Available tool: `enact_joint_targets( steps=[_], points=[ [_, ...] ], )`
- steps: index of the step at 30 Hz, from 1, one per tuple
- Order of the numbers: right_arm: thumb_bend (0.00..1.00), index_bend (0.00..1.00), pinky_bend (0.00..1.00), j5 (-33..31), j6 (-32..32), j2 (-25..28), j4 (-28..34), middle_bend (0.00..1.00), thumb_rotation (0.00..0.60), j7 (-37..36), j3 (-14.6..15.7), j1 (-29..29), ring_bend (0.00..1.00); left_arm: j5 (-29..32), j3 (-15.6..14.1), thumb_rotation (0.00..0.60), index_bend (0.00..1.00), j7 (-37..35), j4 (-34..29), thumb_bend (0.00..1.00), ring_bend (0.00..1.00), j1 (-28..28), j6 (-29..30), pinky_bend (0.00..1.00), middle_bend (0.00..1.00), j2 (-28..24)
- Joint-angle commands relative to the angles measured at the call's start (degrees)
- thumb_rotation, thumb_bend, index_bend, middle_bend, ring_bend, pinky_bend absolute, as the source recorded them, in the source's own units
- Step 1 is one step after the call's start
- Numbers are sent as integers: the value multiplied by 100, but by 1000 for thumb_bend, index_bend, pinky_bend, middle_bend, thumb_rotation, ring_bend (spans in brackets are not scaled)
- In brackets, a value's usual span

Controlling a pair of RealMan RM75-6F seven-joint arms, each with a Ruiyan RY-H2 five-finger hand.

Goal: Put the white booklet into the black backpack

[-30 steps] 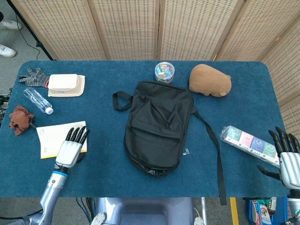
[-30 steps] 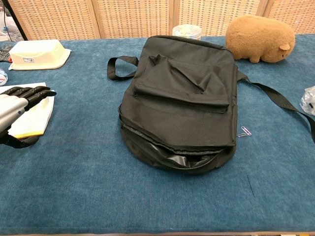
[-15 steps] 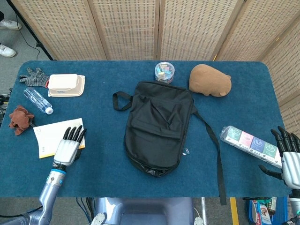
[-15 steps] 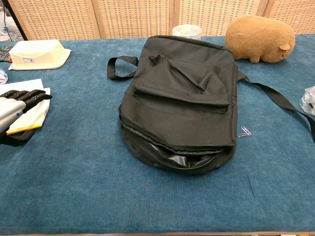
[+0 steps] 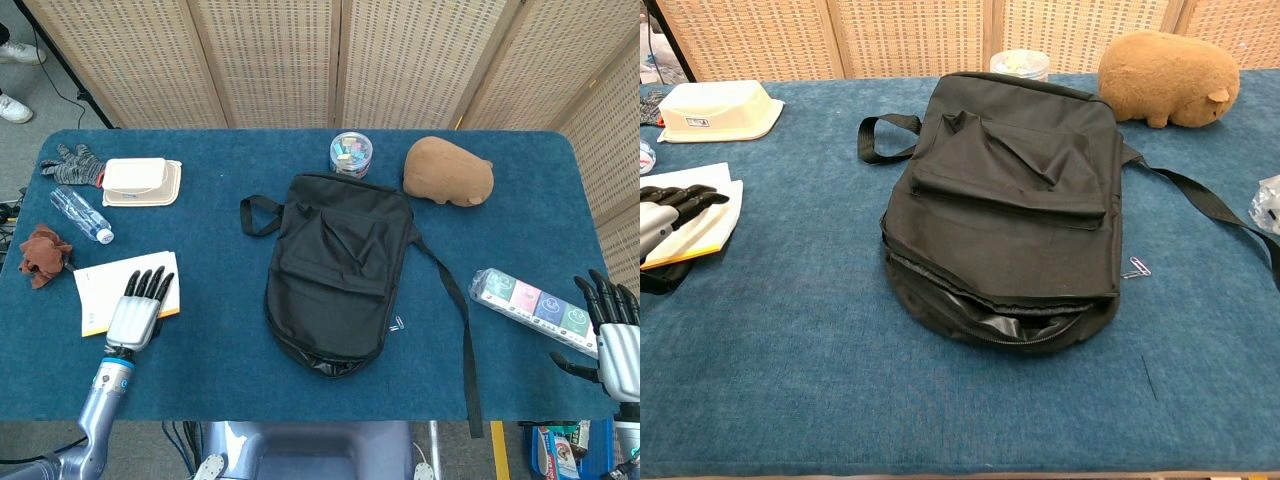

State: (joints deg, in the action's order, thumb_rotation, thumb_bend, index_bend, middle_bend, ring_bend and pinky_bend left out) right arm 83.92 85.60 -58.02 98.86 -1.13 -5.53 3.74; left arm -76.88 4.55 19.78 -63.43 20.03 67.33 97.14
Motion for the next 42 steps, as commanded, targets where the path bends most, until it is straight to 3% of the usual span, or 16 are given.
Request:
enact_joint_targets(
  steps=[1, 4, 12, 18, 22, 26, 32, 42],
  points=[
    [0, 0, 0, 5, -7, -6, -1, 0, 600, 6, 4, 4, 0, 7, 13, 600, 0, -25, 41, 423, 0, 1, 18, 0, 0, 9],
    [0, 0, 0, 8, -21, -16, -5, 0, 600, 18, 8, 11, 0, -5, 43, 600, 0, -102, 153, 419, 0, 7, 82, 15, 0, 54],
    [0, 0, 0, 4, -40, -34, -18, 0, 600, 37, 15, 19, 0, 135, 153, 600, 10, -96, 463, 423, 8, 76, 1, 185, 8, 166],
    [0, 0, 0, 18, -49, -38, -15, 0, 600, 51, 27, 22, 0, 116, 182, 600, 280, -157, 697, 462, 190, 122, 37, 355, 201, 237],
    [0, 0, 0, 26, -54, -44, -9, 0, 600, 60, 28, 29, 0, -122, 141, 600, 533, -458, 923, 483, 371, 145, 265, 512, 416, 283],
    [0, 0, 0, 51, -77, -59, -4, 0, 600, 99, 37, 49, 0, -348, 73, 600, 683, -756, 1153, 504, 462, 179, 422, 576, 536, 293],
    [0, 0, 0, 147, -223, -98, 10, 0, 600, 184, 91, 135, 0, -713, 1, 600, 787, -1250, 1454, 529, 532, 253, 759, 633, 617, 260],
    [0, 0, 0, 162, -1142, 14, 102, 0, 600, 240, 98, 691, 0, -939, 111, 600, 823, -1534, 1645, 555, 569, 427, 1119, 669, 649, 81]
  ],
)
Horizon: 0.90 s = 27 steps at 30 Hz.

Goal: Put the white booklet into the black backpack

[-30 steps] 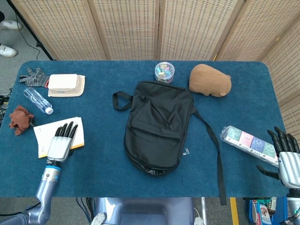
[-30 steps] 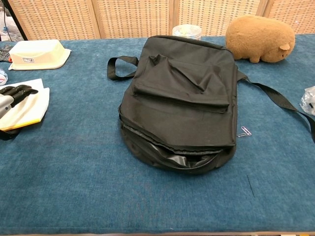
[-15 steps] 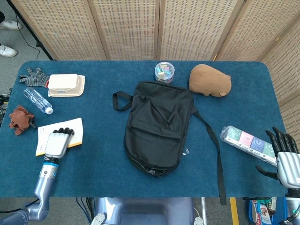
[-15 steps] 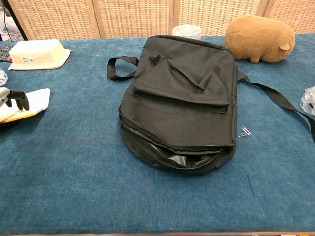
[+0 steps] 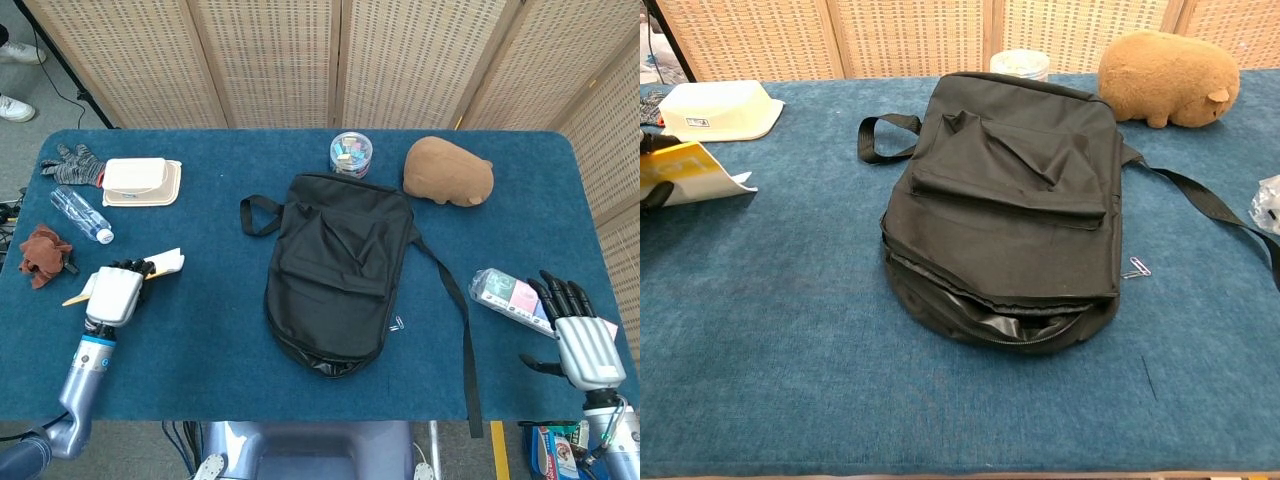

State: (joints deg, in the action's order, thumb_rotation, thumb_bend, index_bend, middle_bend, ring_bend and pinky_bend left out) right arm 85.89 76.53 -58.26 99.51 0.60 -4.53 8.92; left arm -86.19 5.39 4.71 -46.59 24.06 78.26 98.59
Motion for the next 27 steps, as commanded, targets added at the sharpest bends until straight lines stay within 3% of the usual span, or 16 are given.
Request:
enact_joint_targets(
  steps=[1, 7, 16, 21, 27],
  points=[
    [0, 0, 0, -49, -282, 38, 61, 0, 600, 80, -4, 204, 0, 0, 48, 600, 824, -46, -79, 556, 569, 32, 38, 669, 649, -104],
    [0, 0, 0, -100, -746, 164, 358, 0, 600, -137, 0, 474, 0, -64, 263, 600, 834, -122, -581, 559, 573, 183, 271, 673, 656, -541],
    [0, 0, 0, -482, -1922, 176, 688, 0, 600, -381, -133, 1213, 0, -800, 406, 600, 834, 40, -1795, 568, 573, 616, 780, 673, 656, -1561],
    [0, 61, 2, -717, -2422, -161, 606, 40, 600, -337, -271, 1669, 0, -1161, 388, 600, 834, 235, -2283, 568, 573, 849, 764, 673, 656, -1983],
    [0, 145, 90, -1220, -2680, -768, 542, 136, 600, -118, -436, 2048, 60, -1384, 308, 600, 834, 124, -2307, 566, 573, 971, 795, 673, 656, -2071]
  ],
)
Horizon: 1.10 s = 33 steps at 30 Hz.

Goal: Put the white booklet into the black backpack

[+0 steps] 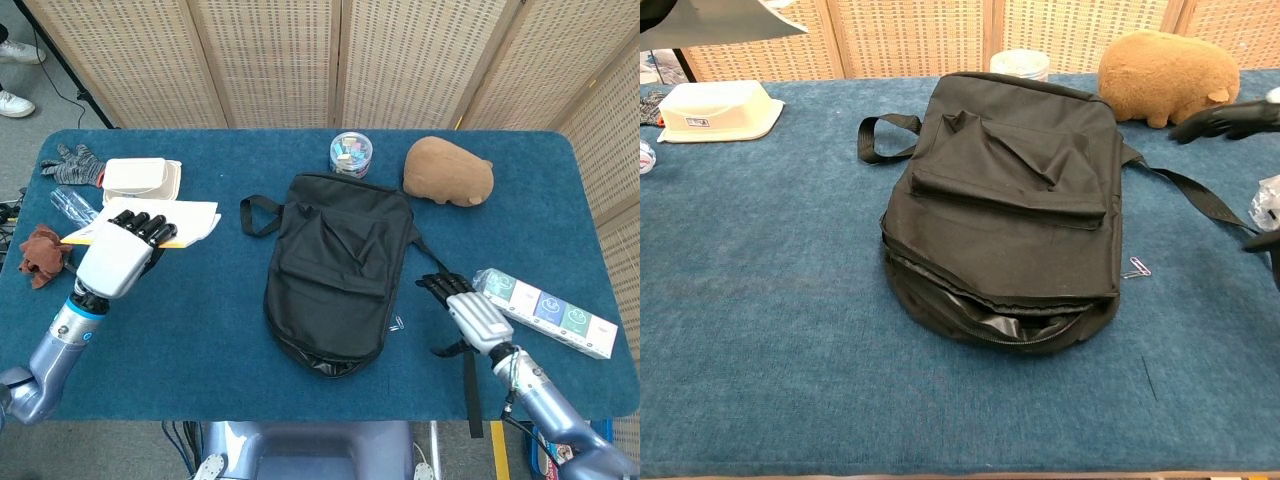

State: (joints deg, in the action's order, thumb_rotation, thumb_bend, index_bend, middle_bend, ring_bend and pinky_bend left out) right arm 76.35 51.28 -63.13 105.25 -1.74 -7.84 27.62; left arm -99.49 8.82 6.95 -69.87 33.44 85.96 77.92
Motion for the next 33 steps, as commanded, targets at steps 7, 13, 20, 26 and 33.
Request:
enact_joint_targets(
  steps=[7, 13, 20, 26, 33],
  points=[
    [0, 154, 97, -891, -269, -1177, -76, 148, 600, 812, -197, 656, 71, -119, -134, 600, 834, -580, 456, 564, 573, 19, 216, 673, 656, 161],
    [0, 160, 97, -1147, -233, -1690, -141, 149, 600, 1177, -147, 863, 71, -90, -142, 600, 834, -766, 692, 563, 573, 2, 347, 673, 656, 284],
    [0, 161, 97, -1281, -371, -2144, -339, 150, 600, 1216, -173, 1130, 72, -76, -174, 600, 834, -887, 855, 563, 573, -14, 453, 673, 656, 366],
    [0, 166, 97, -1402, -357, -2368, -434, 151, 600, 1293, -164, 1268, 73, -31, -190, 600, 834, -990, 993, 562, 573, -24, 494, 673, 656, 399],
    [0, 169, 97, -1655, -360, -2737, -718, 151, 600, 1370, -150, 1428, 73, 30, -228, 600, 834, -1148, 1188, 563, 573, -48, 532, 673, 656, 481]
  ],
)
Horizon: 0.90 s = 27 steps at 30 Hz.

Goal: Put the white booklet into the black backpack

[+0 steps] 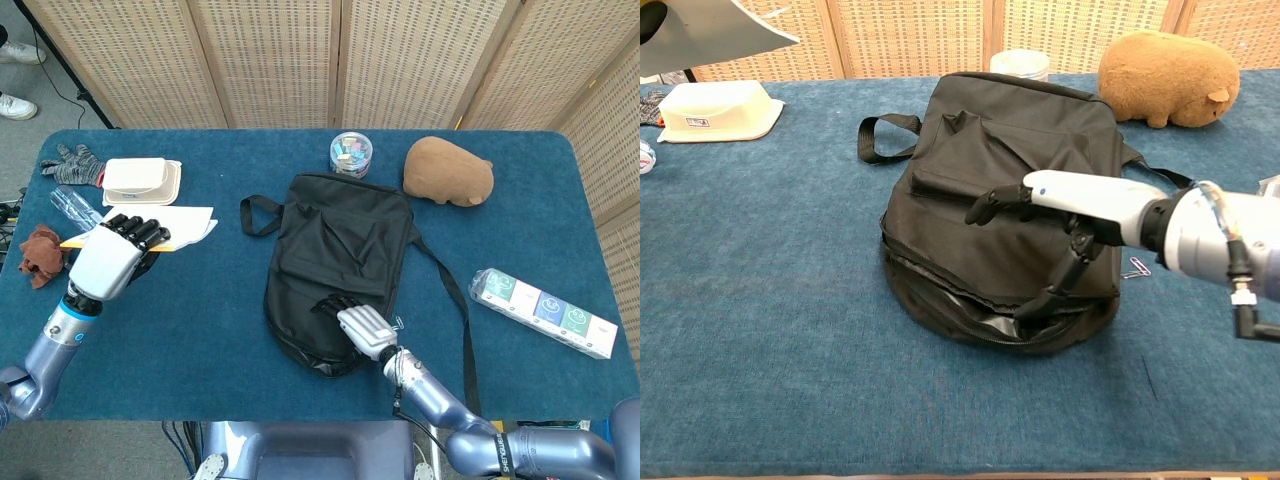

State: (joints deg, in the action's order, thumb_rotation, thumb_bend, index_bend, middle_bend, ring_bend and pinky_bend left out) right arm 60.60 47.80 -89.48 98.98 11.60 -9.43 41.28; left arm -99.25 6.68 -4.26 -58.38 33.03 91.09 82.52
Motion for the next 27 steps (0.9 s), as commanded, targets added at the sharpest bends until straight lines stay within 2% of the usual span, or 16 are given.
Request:
enact_joint_targets(
  steps=[1, 6, 9, 15, 18, 20, 21, 23, 26, 27],
  points=[
    [0, 169, 97, -80, -29, -189, -160, 151, 600, 108, 58, 103, 73, 12, -16, 600, 834, -77, 68, 563, 573, -18, 50, 673, 656, 29],
    [0, 189, 98, -73, 121, -381, -338, 171, 600, 260, 118, 133, 92, 5, -32, 600, 834, -156, 138, 562, 573, -20, 114, 673, 656, 43],
    [0, 231, 120, -21, 247, -473, -478, 217, 600, 378, 164, 134, 139, 6, -40, 600, 835, -186, 150, 562, 573, -24, 150, 673, 656, 41],
    [23, 359, 284, 113, 459, -611, -675, 360, 600, 430, 218, 77, 287, 13, -76, 600, 835, -224, 187, 562, 573, -35, 162, 673, 656, 53],
    [209, 406, 363, 191, 526, -640, -762, 410, 600, 453, 252, 53, 335, 20, -92, 600, 835, -251, 215, 562, 573, -43, 172, 673, 656, 72],
    [384, 429, 417, 220, 545, -649, -787, 433, 600, 447, 264, 40, 359, 22, -97, 600, 835, -262, 228, 562, 573, -45, 176, 673, 656, 79],
    [424, 434, 430, 242, 556, -651, -801, 438, 600, 438, 271, 32, 364, 22, -103, 600, 835, -270, 238, 562, 573, -47, 180, 673, 656, 84],
    [597, 462, 493, 288, 584, -654, -813, 470, 600, 396, 272, 9, 397, 19, -114, 600, 835, -279, 265, 562, 573, -51, 190, 673, 656, 93],
    [777, 493, 559, 383, 654, -653, -824, 504, 600, 316, 262, -30, 430, 17, -128, 600, 835, -303, 305, 562, 573, -62, 213, 673, 656, 106],
    [798, 497, 566, 425, 675, -647, -827, 508, 600, 283, 264, -45, 434, 13, -133, 600, 835, -322, 325, 562, 573, -66, 228, 673, 656, 112]
  ],
)
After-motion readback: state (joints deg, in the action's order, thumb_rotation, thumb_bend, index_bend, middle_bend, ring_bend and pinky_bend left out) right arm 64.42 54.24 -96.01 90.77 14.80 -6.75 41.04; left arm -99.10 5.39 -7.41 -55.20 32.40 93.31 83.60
